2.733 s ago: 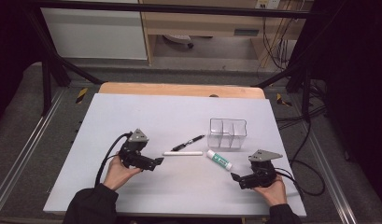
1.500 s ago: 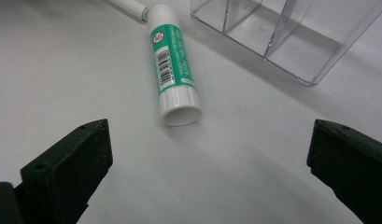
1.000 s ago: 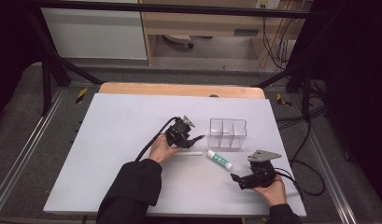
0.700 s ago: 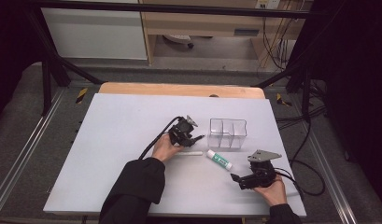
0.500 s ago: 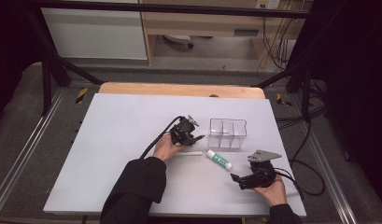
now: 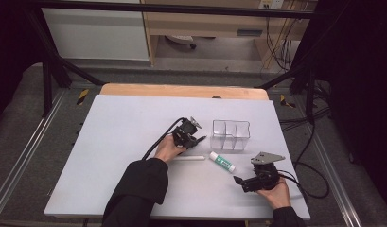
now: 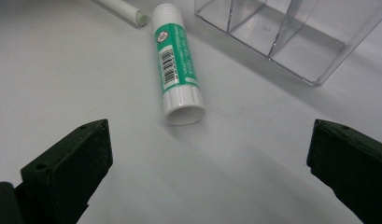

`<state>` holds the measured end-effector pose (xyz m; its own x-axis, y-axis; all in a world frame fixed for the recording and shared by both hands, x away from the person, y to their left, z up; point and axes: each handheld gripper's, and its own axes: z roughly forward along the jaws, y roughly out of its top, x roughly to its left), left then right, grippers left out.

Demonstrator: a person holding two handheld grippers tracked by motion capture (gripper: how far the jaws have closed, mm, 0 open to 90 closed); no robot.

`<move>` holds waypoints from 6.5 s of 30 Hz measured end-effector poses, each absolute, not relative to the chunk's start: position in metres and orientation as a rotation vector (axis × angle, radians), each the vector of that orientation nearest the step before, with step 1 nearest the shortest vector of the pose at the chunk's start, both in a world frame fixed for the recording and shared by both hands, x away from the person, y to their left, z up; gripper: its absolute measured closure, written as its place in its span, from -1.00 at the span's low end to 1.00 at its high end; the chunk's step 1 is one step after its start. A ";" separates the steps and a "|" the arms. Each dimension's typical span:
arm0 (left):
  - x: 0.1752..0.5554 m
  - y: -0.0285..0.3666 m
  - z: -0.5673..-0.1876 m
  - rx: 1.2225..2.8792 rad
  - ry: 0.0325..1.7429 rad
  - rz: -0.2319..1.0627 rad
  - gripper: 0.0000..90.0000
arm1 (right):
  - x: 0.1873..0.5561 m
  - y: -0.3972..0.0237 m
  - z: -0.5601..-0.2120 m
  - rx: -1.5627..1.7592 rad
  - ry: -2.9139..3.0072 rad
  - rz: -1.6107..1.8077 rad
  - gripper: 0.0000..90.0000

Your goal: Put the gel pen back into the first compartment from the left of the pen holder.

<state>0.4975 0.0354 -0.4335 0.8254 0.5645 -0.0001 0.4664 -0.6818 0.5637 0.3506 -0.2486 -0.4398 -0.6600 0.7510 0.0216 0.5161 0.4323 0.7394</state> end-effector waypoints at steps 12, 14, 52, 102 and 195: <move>0.498 0.046 -0.422 2.400 0.775 0.252 0.75 | 0.351 -0.248 -0.440 1.087 2.382 1.061 -0.98; 0.497 0.048 -0.418 2.385 0.774 0.261 0.75 | 0.351 -0.248 -0.440 1.088 2.381 1.060 -0.98; 0.446 0.073 -0.360 1.908 0.835 0.337 0.75 | 0.350 -0.248 -0.440 1.092 2.381 1.053 -0.98; 0.475 -0.021 -0.327 1.742 0.734 0.339 0.75 | 0.350 -0.249 -0.439 1.089 2.382 1.066 -0.98; 0.418 0.117 -0.416 2.320 0.715 0.259 -0.69 | 0.349 -0.248 -0.439 1.102 2.385 1.050 -0.98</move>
